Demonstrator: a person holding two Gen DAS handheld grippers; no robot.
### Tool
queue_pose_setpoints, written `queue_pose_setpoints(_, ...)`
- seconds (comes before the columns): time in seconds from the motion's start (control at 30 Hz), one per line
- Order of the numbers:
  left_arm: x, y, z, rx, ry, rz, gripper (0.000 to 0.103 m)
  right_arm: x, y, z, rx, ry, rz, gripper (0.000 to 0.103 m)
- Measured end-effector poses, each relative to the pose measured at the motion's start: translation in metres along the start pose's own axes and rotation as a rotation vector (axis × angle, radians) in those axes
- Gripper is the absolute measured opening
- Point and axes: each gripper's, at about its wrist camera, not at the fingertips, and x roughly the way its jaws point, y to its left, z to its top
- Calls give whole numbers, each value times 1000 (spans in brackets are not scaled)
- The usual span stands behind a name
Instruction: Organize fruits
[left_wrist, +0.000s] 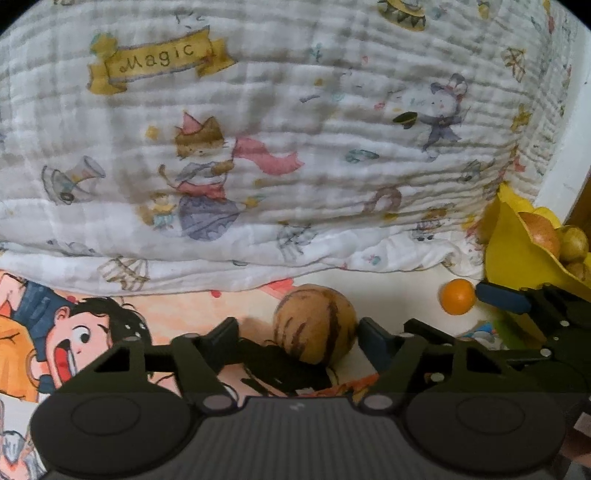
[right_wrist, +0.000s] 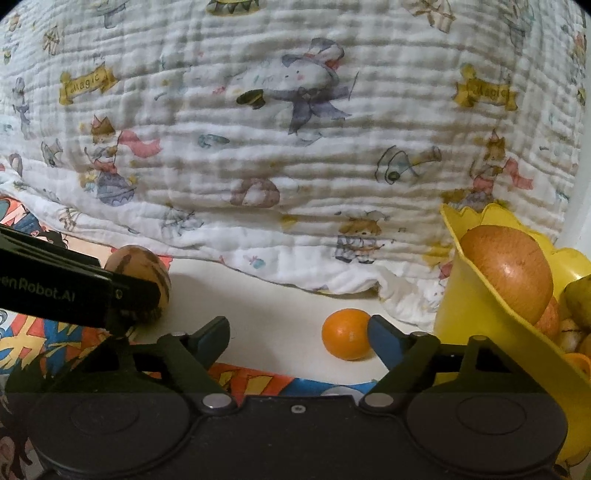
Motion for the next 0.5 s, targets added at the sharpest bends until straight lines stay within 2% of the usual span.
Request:
queue_pose_setpoints(0.07,-1,-1,1,3,-4,-13,60,-1,-1,-1,-11,2,-9,77)
queue_pose_setpoints(0.13,0,-2,2,8,-5,-18,56,-1,0,-1,-25,7,-24,75)
queue_pose_setpoints(0.3,4,-4,6,0,2,-15,55,3,5,-3,-81,23,-82,69)
queue_pose_setpoints(0.5,4,-4,6,-4,6,-19,54,9,9,-2,-152,38,-161,57)
